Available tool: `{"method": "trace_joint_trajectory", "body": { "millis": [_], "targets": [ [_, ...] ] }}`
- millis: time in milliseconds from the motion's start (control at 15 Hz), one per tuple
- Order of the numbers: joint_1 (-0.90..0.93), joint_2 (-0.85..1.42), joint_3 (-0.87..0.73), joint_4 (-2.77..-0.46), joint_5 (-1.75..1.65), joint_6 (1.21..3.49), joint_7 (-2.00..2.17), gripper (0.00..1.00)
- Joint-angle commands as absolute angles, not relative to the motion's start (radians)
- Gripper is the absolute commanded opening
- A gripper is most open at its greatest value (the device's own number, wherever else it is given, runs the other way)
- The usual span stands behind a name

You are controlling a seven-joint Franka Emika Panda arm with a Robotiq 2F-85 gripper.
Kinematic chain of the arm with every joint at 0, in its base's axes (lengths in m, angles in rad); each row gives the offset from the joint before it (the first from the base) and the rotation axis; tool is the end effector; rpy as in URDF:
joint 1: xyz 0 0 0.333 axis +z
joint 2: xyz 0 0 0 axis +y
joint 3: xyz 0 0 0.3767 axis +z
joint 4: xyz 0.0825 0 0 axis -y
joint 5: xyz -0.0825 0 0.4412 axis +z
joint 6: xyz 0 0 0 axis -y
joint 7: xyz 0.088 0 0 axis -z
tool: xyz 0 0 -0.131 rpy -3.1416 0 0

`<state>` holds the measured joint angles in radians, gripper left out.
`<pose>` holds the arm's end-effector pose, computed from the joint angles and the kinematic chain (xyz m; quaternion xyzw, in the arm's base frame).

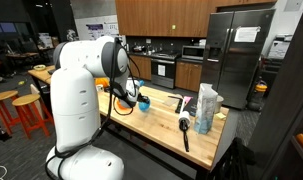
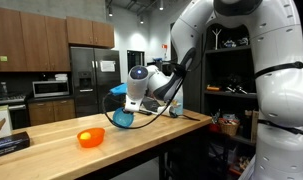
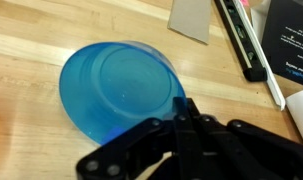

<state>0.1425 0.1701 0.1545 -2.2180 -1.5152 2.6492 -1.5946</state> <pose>0.5840 0.1942 0.3127 -0.0258 0.9138 -0.1556 0.3742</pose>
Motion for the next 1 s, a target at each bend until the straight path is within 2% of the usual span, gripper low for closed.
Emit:
{"method": "trace_joint_trajectory", "body": {
  "millis": [0, 467, 933],
  "targets": [
    [0.142, 0.171, 0.156, -2.217, -1.512, 2.648, -1.597, 0.04],
    [0.135, 0.177, 0.156, -2.221, -1.475, 2.663, -1.623, 0.01],
    [0.097, 0.204, 0.166, -2.226, -1.07, 2.691, -1.894, 0.01]
  ]
}}
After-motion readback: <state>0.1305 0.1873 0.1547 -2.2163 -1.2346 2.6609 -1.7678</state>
